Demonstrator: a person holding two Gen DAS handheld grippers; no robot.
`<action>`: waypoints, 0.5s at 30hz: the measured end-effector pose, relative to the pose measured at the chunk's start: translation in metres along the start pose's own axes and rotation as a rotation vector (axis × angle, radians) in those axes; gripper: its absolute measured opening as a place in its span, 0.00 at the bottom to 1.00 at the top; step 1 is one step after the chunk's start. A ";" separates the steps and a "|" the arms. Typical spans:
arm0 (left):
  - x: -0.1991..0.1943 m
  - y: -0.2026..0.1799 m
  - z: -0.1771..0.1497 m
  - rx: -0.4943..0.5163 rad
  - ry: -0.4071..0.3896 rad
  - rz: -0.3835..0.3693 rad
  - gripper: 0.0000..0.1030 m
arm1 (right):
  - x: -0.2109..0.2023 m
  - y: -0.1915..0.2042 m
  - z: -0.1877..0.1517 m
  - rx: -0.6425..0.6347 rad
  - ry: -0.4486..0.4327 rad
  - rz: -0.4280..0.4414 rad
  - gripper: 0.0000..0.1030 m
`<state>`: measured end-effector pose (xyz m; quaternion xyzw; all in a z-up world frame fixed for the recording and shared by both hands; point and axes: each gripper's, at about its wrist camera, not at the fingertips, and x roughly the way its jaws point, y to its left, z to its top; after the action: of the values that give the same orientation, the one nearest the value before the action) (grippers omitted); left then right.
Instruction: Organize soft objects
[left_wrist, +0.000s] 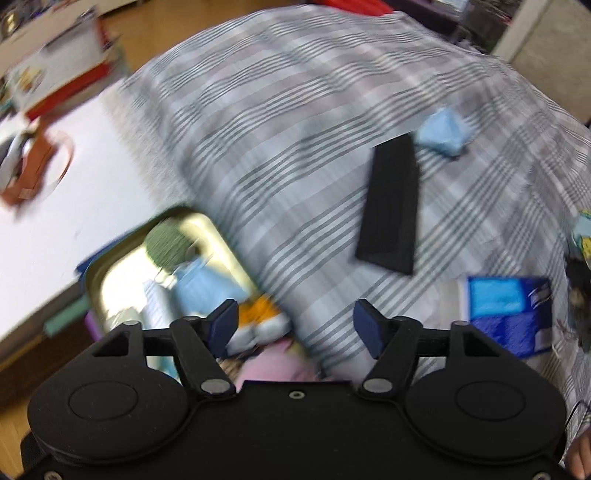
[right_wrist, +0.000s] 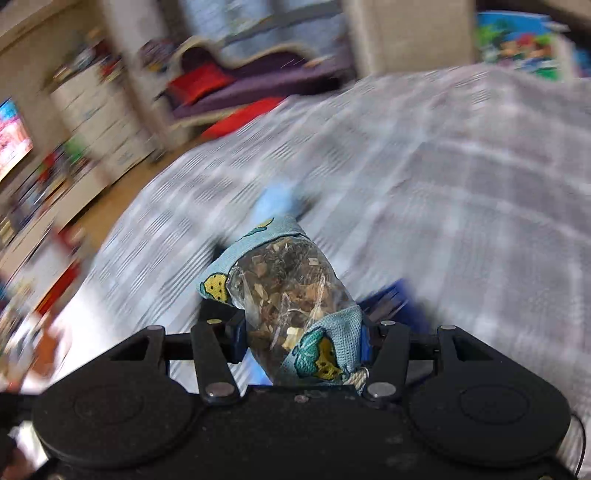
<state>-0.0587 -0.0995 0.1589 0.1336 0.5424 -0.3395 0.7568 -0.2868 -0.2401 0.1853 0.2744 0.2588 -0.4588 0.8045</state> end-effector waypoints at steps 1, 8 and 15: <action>0.002 -0.012 0.010 0.017 -0.003 -0.004 0.63 | 0.006 -0.006 0.009 0.032 -0.025 -0.027 0.51; 0.029 -0.084 0.086 0.063 -0.028 -0.056 0.76 | 0.072 -0.033 0.056 0.165 -0.103 -0.131 0.51; 0.093 -0.145 0.155 0.075 -0.045 -0.044 0.86 | 0.123 -0.057 0.037 0.136 -0.056 -0.169 0.51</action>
<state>-0.0240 -0.3284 0.1561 0.1422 0.5150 -0.3791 0.7555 -0.2759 -0.3633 0.1177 0.2924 0.2268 -0.5490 0.7494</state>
